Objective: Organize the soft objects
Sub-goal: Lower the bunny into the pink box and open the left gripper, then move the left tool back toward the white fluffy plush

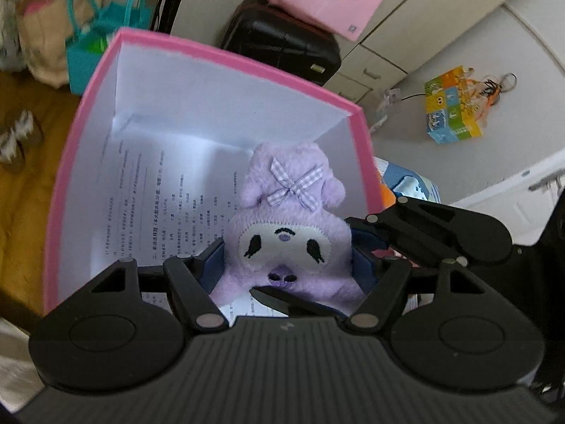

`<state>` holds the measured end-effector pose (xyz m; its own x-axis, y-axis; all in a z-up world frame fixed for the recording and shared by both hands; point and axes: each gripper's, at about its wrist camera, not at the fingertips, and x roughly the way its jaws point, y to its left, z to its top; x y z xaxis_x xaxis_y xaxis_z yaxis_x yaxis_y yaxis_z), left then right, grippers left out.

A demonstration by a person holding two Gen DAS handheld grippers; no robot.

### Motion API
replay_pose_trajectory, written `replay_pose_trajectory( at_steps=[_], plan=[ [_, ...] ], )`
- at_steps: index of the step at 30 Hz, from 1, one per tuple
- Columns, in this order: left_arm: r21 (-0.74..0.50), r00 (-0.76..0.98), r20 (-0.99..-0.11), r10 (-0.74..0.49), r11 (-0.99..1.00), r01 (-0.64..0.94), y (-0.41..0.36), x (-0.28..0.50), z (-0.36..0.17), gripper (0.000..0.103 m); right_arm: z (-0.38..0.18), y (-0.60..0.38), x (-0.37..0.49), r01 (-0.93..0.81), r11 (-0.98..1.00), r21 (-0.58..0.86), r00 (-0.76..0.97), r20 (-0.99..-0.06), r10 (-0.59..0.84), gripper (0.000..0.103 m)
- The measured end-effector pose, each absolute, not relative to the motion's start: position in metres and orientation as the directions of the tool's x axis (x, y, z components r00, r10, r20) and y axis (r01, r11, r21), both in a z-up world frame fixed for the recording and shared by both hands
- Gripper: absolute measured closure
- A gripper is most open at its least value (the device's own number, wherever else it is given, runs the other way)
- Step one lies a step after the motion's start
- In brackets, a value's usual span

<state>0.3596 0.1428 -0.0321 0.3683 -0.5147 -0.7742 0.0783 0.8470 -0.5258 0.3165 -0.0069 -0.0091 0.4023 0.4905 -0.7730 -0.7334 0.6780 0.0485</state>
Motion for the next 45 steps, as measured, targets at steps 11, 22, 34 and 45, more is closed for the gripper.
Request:
replay_pose_trajectory(
  at_steps=[11, 22, 34, 45],
  plan=[
    [-0.53, 0.344, -0.795, -0.499, 0.848, 0.005, 0.14, 0.37, -0.055, 0.033, -0.031, 0.017, 0.326, -0.771, 0.626, -0.118, 0.417, -0.837, 0.355, 0.047],
    [-0.424, 0.505, -0.758, -0.413, 0.9, 0.1, 0.151, 0.337, -0.015, 0.028, -0.015, 0.014, 0.299, -0.727, 0.639, -0.252, 0.533, -0.793, 0.294, 0.034],
    [-0.275, 0.602, -0.716, -0.354, 0.935, 0.223, 0.146, 0.26, 0.035, 0.028, 0.021, -0.019, 0.241, -0.695, 0.672, -0.255, 0.608, -0.707, 0.361, 0.032],
    [-0.19, 0.628, -0.687, -0.366, 0.925, 0.33, 0.12, 0.193, 0.069, 0.026, 0.05, -0.05, 0.19, -0.687, 0.68, -0.255, 0.643, -0.649, 0.406, 0.03]
  ],
)
